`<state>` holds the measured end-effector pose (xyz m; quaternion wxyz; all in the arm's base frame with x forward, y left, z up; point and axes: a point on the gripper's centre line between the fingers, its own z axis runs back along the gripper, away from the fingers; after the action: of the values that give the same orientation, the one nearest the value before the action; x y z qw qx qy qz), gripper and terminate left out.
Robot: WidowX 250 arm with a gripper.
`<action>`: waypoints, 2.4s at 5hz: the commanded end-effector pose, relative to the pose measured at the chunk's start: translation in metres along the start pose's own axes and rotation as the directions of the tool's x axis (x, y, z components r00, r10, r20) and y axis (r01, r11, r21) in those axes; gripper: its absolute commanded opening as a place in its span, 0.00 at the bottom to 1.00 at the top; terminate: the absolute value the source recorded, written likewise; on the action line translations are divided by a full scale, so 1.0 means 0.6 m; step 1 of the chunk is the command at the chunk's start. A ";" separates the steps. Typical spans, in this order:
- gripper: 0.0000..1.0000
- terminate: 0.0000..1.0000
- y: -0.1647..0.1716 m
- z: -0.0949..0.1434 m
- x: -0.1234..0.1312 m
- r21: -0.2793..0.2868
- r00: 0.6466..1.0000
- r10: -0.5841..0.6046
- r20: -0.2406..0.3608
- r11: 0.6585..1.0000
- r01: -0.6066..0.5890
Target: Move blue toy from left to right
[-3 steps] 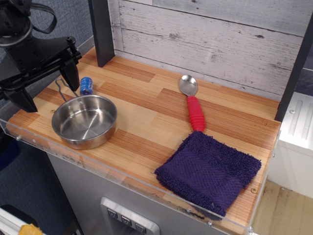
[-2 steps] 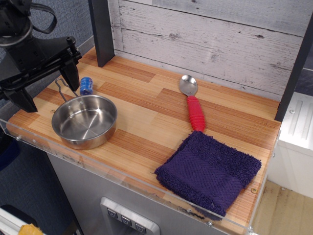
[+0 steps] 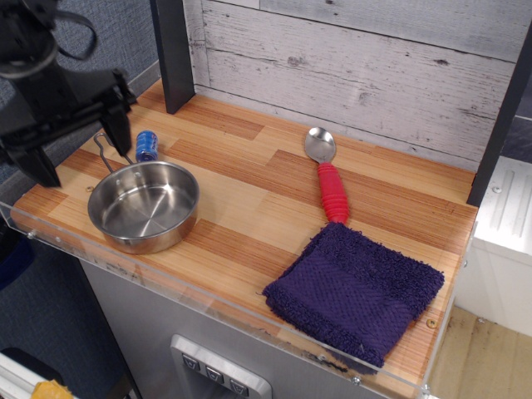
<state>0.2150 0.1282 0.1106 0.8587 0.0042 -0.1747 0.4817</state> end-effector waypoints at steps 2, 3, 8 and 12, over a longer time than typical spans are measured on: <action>1.00 0.00 -0.019 -0.024 0.090 -0.018 0.999 -0.027 0.038 0.999 0.028; 1.00 0.00 -0.046 -0.046 0.113 -0.011 0.997 -0.052 0.053 0.999 0.053; 1.00 0.00 -0.134 -0.145 0.141 0.050 0.999 -0.035 0.035 0.998 0.034; 1.00 0.00 -0.112 -0.192 0.120 0.132 0.999 -0.039 0.002 0.991 0.039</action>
<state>0.3384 0.1679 0.0263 0.8680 0.0647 -0.1321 0.4743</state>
